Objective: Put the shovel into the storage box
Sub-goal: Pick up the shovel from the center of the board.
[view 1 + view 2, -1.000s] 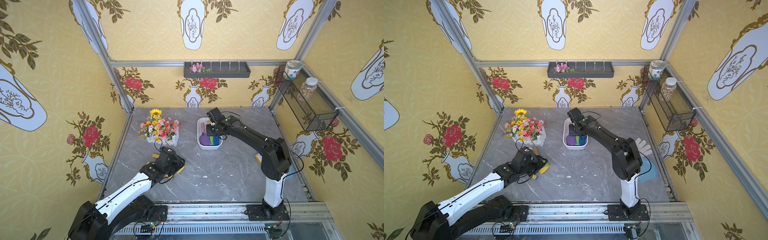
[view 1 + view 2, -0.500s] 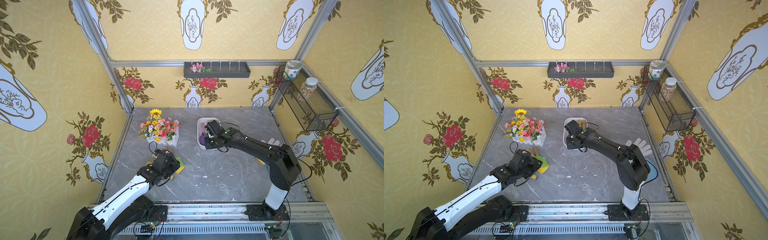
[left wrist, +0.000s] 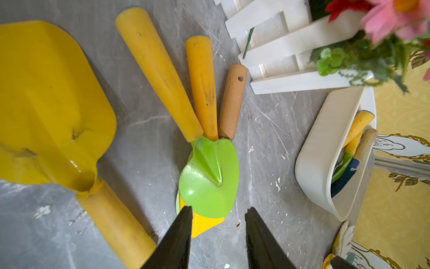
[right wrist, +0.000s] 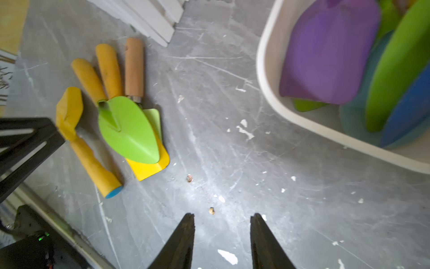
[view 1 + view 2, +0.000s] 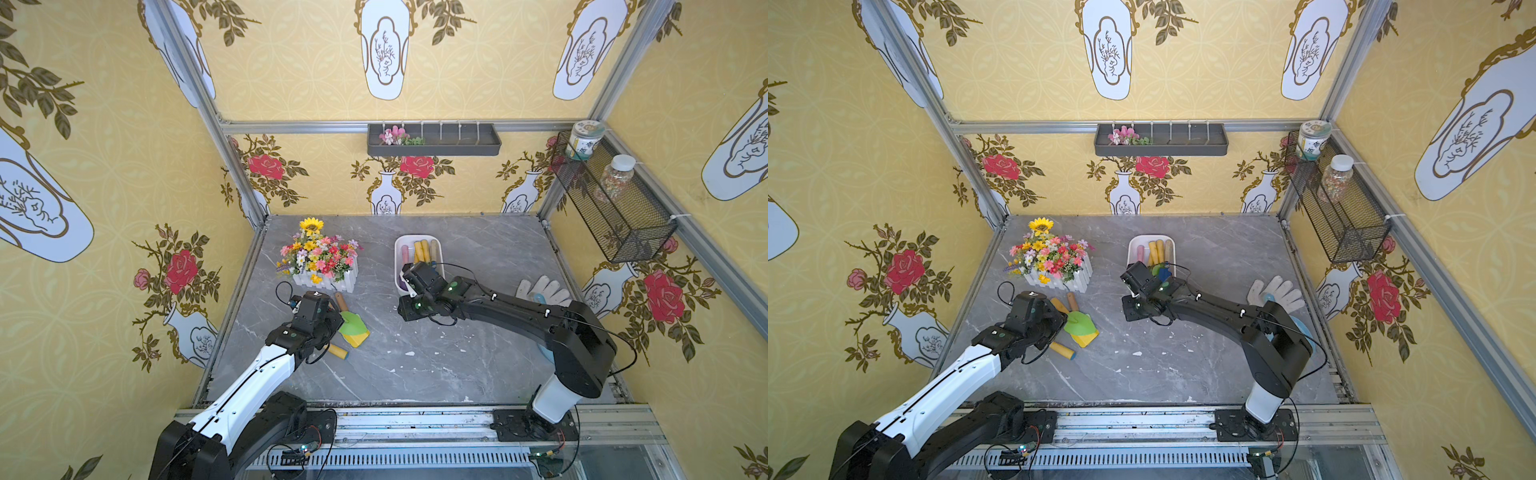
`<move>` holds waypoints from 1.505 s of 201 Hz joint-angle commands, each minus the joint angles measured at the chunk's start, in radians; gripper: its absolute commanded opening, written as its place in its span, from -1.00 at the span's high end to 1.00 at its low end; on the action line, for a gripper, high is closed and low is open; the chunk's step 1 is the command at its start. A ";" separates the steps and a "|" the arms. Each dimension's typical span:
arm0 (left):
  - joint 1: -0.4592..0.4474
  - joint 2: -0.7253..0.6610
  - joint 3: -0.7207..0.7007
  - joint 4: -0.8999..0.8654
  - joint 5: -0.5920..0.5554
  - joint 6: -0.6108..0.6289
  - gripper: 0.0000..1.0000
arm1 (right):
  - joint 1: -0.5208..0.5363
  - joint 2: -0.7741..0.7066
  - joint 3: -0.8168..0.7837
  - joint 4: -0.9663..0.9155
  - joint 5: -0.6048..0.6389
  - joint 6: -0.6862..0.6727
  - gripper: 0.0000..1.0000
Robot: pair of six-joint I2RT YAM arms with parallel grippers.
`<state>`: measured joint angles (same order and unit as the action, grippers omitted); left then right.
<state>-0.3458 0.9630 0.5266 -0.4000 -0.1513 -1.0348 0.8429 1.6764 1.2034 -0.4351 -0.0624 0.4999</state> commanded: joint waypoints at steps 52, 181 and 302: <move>0.145 0.092 0.013 0.080 0.025 0.017 0.17 | 0.090 -0.010 -0.037 0.115 -0.051 -0.005 0.13; 0.191 0.299 0.015 0.209 0.038 0.004 0.20 | 0.091 -0.037 -0.087 0.125 -0.028 0.014 0.12; 0.194 0.371 -0.001 0.254 0.051 0.010 0.36 | 0.089 -0.034 -0.090 0.124 -0.015 0.022 0.12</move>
<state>-0.1528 1.3312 0.5346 -0.1509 -0.1013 -1.0294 0.9329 1.6482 1.1110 -0.3374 -0.0914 0.5198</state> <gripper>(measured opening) 0.336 0.439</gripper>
